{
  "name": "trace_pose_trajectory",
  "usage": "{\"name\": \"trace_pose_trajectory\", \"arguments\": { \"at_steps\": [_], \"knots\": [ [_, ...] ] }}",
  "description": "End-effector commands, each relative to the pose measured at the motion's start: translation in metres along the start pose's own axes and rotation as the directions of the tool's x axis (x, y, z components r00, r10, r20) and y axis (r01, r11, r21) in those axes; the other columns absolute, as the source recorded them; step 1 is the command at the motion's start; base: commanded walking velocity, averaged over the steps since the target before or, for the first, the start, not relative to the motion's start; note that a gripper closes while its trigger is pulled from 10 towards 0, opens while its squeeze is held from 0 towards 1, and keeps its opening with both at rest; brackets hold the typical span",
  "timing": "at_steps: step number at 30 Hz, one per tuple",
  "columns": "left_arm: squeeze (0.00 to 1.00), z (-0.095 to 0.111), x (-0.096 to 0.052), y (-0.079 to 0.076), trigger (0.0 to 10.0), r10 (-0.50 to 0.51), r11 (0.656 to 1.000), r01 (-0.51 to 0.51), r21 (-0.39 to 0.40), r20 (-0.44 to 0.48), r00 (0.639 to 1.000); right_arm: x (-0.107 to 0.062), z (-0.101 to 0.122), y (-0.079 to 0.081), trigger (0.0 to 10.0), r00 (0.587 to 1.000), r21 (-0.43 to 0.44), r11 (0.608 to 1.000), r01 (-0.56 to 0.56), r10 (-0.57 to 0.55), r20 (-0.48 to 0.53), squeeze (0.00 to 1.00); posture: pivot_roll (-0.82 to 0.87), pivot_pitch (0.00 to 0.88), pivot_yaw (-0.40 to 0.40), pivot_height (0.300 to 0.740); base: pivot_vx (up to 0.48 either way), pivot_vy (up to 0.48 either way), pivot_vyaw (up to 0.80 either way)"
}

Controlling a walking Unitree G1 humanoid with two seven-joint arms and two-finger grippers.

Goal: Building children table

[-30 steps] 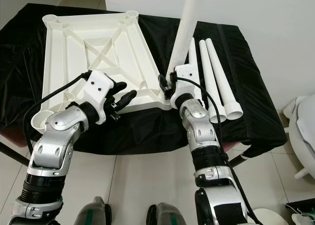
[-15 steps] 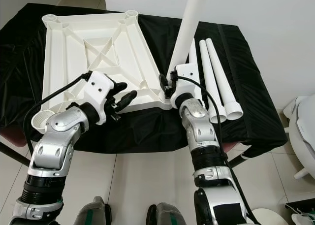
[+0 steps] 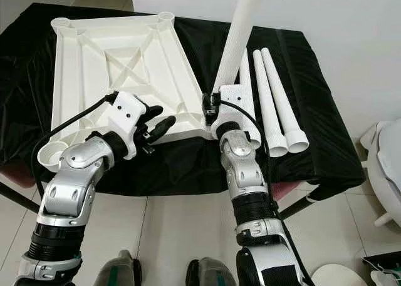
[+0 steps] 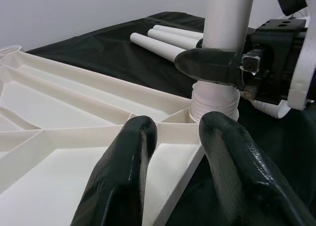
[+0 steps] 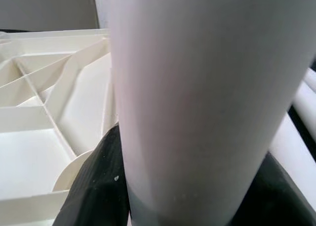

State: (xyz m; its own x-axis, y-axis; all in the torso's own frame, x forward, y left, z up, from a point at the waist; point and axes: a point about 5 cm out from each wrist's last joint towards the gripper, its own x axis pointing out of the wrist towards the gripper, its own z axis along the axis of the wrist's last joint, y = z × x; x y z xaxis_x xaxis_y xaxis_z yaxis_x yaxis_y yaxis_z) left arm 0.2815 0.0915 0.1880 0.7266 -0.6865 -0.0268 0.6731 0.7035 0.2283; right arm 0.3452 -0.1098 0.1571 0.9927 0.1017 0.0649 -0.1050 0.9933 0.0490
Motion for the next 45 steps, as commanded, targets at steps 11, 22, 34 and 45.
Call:
{"name": "trace_pose_trajectory", "arguments": {
  "at_steps": [11,22,34,45],
  "knots": [
    [0.00,0.002,-0.002,0.007,10.0,0.145,0.989,-0.145,0.015,0.007,0.989,0.002,-0.024,0.003,10.0,0.974,-0.001,0.979,0.204,-0.203,-0.103,0.00,0.06,0.056,-0.060,0.740,0.000,0.000,0.00],
    [0.00,0.002,-0.001,0.006,10.0,0.144,0.989,-0.145,0.015,0.008,0.989,0.011,-0.017,0.017,10.0,0.949,0.019,0.951,0.307,-0.305,-0.076,0.00,0.07,0.062,-0.058,0.740,0.000,0.000,0.00],
    [0.00,0.004,-0.001,0.008,10.0,0.147,0.989,-0.148,0.017,0.013,0.989,0.015,-0.009,0.020,10.0,0.966,0.129,0.958,0.257,-0.256,-0.021,1.00,0.06,0.060,-0.058,0.740,0.000,0.000,0.00],
    [0.00,0.004,0.001,0.008,10.0,0.145,0.989,-0.145,0.018,0.017,0.989,0.020,0.003,0.013,10.0,0.989,0.089,0.987,0.131,-0.137,0.062,0.00,0.06,0.045,-0.061,0.740,0.000,0.000,0.00]
  ]
}}
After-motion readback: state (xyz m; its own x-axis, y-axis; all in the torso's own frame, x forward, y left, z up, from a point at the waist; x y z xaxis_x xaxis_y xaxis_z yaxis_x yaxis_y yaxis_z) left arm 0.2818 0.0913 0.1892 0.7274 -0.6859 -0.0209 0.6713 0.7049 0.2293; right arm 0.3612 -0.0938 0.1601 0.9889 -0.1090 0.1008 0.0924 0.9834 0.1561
